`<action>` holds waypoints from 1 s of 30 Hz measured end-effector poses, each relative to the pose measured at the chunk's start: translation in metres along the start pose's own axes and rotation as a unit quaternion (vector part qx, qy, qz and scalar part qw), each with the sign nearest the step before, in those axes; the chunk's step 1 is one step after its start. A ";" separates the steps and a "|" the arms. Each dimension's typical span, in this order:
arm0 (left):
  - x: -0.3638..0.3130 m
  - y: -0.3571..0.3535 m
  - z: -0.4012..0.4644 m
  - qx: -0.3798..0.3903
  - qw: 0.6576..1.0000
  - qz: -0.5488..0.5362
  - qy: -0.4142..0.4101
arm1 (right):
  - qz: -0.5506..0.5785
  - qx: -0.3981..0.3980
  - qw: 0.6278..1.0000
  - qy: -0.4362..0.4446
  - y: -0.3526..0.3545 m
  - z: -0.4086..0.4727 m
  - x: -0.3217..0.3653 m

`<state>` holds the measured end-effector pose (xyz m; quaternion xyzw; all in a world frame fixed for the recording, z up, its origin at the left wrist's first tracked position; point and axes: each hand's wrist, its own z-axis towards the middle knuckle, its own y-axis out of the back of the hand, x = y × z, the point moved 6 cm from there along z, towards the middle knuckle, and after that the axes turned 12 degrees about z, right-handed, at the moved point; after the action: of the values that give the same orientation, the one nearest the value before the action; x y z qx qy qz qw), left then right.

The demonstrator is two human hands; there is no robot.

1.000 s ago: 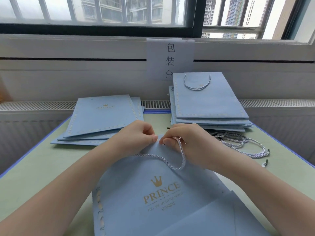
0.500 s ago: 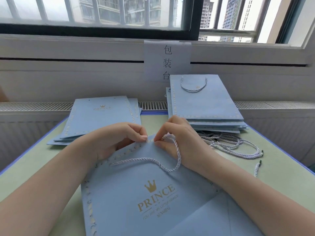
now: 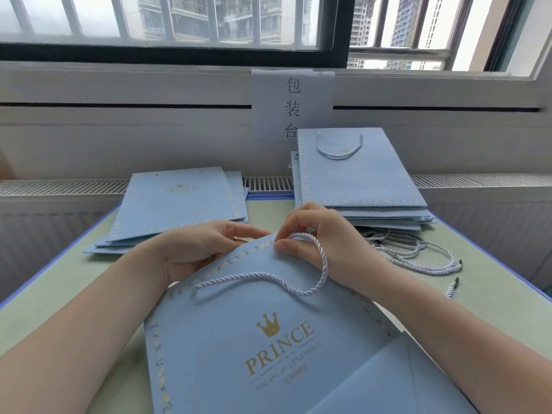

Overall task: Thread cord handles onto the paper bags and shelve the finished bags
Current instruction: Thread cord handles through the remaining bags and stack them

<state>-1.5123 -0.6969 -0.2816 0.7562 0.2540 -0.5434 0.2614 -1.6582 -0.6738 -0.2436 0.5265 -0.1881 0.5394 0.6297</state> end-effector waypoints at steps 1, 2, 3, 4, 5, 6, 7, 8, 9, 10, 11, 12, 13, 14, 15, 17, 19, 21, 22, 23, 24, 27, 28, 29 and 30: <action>0.000 -0.002 0.000 0.009 1.000 -0.004 0.000 | 0.003 0.002 1.000 0.005 0.000 0.000 0.001; 0.000 -0.004 0.000 0.019 1.000 -0.002 0.000 | 0.006 0.004 1.000 0.008 -0.001 0.000 0.002; -0.001 -0.007 -0.001 0.025 1.000 0.008 0.000 | 0.008 0.008 1.000 0.011 -0.002 0.000 0.002; -0.001 -0.007 -0.001 0.027 0.999 0.017 0.001 | 0.010 0.012 1.000 0.015 -0.003 0.000 0.004; -0.002 -0.009 -0.002 0.026 0.999 0.024 0.002 | 0.012 0.015 1.000 0.020 -0.004 0.000 0.005; -0.003 -0.009 -0.002 0.023 0.999 0.027 0.004 | 0.014 0.018 0.999 0.025 -0.005 0.000 0.006; -0.003 -0.009 -0.003 0.022 0.999 0.030 0.008 | 0.016 0.019 0.999 0.029 -0.005 -0.001 0.007; -0.003 -0.011 -0.003 0.021 0.999 0.036 0.011 | 0.017 0.020 0.999 0.033 -0.005 -0.001 0.008; -0.002 -0.012 -0.003 0.023 0.999 0.041 0.015 | 0.018 0.021 0.999 0.036 -0.006 -0.002 0.009; -0.002 -0.013 -0.003 0.026 0.999 0.042 0.017 | 0.021 0.022 0.999 0.040 -0.006 -0.002 0.010; -0.001 -0.014 -0.003 0.030 0.998 0.041 0.020 | 0.024 0.022 0.999 0.043 -0.006 -0.002 0.010; -0.001 -0.015 -0.003 0.034 0.998 0.041 0.020 | 0.026 0.022 0.998 0.048 -0.006 -0.002 0.009; -0.001 -0.016 -0.003 0.038 0.998 0.044 0.021 | 0.026 0.023 0.998 0.051 -0.007 -0.002 0.009; -0.001 -0.016 -0.004 0.039 0.998 0.051 0.023 | 0.024 0.026 0.998 0.053 -0.008 -0.001 0.008; -0.002 -0.016 -0.004 0.039 0.997 0.061 0.025 | 0.021 0.028 0.998 0.055 -0.009 -0.001 0.006; -0.002 -0.015 -0.006 0.036 0.995 0.086 0.032 | 0.020 0.032 0.998 0.055 -0.010 -0.001 0.005; -0.003 -0.014 -0.007 0.023 0.994 0.101 0.042 | 0.022 0.034 0.998 0.051 -0.009 -0.001 0.004; -0.004 -0.012 -0.008 -0.009 0.993 0.100 0.055 | 0.027 0.033 0.998 0.042 -0.007 -0.001 0.002; -0.005 -0.010 -0.009 -0.027 0.993 0.098 0.064 | 0.029 0.033 0.998 0.033 -0.006 -0.001 0.001; -0.006 -0.009 -0.009 -0.046 0.991 0.101 0.072 | 0.026 0.030 0.999 0.028 -0.005 0.000 0.000; -0.007 -0.008 -0.011 -0.065 0.988 0.112 0.080 | 0.016 0.022 0.999 0.025 -0.004 0.001 -0.001; -0.010 0.001 -0.015 -0.105 0.977 0.165 0.086 | -0.015 -0.023 0.999 0.021 0.005 0.003 -0.004; -0.013 0.003 -0.017 -0.106 0.972 0.193 0.078 | -0.016 -0.045 0.999 0.018 0.011 0.004 -0.004; -0.015 0.005 -0.019 -0.097 0.967 0.226 0.068 | -0.014 -0.071 0.997 0.015 0.018 0.004 -0.005; -0.016 0.006 -0.021 -0.084 0.961 0.256 0.061 | -0.009 -0.099 0.995 0.016 0.025 0.004 -0.004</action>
<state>-1.4987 -0.6886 -0.2601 0.8029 0.1122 -0.3875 0.4388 -1.6803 -0.6828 -0.2333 0.4549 -0.2253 0.5207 0.6864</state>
